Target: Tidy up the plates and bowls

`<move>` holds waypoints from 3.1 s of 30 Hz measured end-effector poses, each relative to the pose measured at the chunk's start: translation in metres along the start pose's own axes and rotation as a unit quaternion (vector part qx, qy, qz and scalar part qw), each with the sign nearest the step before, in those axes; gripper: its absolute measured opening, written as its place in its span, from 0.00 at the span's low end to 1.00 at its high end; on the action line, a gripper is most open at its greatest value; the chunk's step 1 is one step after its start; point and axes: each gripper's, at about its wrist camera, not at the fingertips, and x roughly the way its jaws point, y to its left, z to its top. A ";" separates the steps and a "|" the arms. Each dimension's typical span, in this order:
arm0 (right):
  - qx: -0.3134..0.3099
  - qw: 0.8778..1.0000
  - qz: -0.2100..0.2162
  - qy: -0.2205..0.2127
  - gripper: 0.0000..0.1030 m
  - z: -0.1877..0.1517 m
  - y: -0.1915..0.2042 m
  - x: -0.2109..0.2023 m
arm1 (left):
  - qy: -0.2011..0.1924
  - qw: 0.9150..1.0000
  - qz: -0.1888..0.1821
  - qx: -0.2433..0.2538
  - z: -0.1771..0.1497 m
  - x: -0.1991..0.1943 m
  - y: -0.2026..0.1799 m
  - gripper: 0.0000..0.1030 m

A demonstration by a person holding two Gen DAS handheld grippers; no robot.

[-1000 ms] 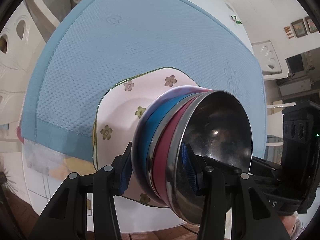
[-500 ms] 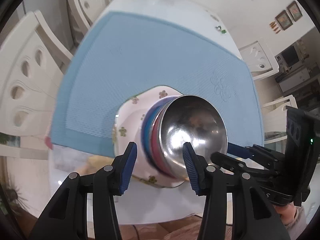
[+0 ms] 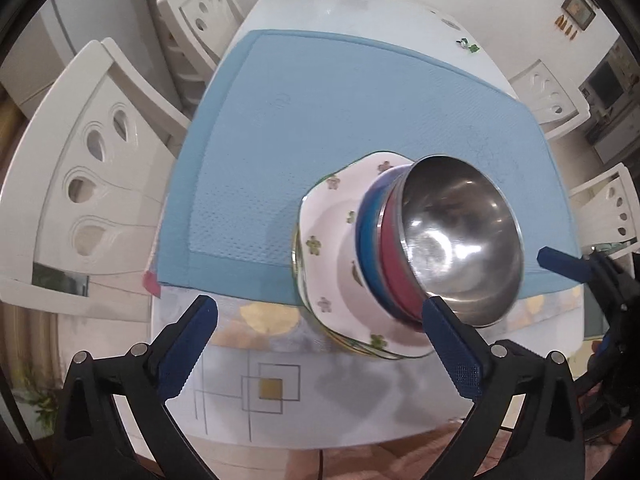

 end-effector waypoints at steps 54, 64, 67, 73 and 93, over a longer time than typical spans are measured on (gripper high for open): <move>-0.020 0.999 -0.028 0.009 1.00 0.004 0.009 0.019 | 0.011 0.999 -0.023 -0.021 -0.010 0.025 0.006 0.99; -0.022 0.999 -0.035 0.015 1.00 0.003 0.010 0.021 | 0.020 0.999 -0.020 -0.019 -0.010 0.026 0.003 0.99; -0.020 0.999 -0.037 0.016 1.00 0.002 0.010 0.021 | 0.022 0.999 -0.019 -0.015 -0.011 0.026 0.002 0.99; -0.013 0.999 -0.040 0.020 1.00 0.001 0.010 0.023 | 0.025 1.000 -0.017 -0.009 -0.013 0.026 -0.001 0.99; -0.010 0.999 -0.046 0.023 1.00 -0.001 0.012 0.023 | 0.029 1.000 -0.009 -0.005 -0.016 0.024 0.001 0.99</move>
